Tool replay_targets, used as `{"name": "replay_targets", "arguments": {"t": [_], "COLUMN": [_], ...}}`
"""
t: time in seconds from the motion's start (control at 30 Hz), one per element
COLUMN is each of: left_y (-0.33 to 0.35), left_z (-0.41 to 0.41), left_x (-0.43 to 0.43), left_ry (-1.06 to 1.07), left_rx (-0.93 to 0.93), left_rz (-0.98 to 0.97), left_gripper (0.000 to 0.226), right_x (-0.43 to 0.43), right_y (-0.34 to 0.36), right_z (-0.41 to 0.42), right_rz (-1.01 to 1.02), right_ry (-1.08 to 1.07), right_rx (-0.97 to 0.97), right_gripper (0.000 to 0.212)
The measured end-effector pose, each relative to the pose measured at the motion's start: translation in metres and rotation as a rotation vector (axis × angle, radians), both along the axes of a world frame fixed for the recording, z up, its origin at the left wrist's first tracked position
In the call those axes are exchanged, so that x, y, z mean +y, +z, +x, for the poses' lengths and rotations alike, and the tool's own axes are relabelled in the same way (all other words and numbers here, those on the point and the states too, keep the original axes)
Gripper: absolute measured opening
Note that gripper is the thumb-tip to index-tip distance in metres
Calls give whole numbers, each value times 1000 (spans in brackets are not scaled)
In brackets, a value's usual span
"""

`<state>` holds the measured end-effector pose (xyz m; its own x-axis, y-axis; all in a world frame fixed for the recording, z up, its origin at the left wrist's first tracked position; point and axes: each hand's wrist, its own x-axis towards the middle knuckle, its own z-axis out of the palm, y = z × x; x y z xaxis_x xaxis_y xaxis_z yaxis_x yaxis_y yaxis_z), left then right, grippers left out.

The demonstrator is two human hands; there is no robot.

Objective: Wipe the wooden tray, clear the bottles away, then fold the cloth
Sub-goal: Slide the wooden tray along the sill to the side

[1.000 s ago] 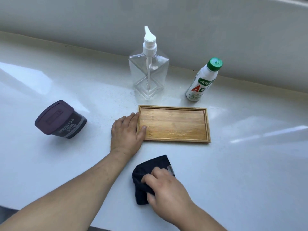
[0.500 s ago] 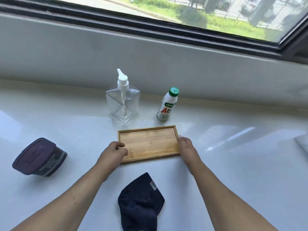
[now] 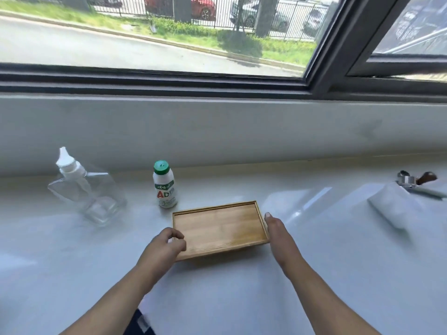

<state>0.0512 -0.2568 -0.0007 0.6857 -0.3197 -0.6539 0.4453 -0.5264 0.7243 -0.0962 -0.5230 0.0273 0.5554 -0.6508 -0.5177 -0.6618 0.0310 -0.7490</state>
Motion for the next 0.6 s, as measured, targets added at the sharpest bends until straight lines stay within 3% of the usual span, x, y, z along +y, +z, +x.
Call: {"name": "replay_targets", "arguments": {"t": [0.47, 0.6], "left_y": [4, -13], "left_z": [51, 64], "left_x": [-235, -264], "left_ry": [-12, -14], "left_rx": [-90, -95], "left_rz": [45, 61], "left_gripper": [37, 36], "right_x": [-229, -259], "right_y": [-3, -18], "right_z": [44, 58], "right_rz": [3, 24], "right_ry": [18, 32], "right_rx": [-51, -38], "right_gripper": [75, 56]}}
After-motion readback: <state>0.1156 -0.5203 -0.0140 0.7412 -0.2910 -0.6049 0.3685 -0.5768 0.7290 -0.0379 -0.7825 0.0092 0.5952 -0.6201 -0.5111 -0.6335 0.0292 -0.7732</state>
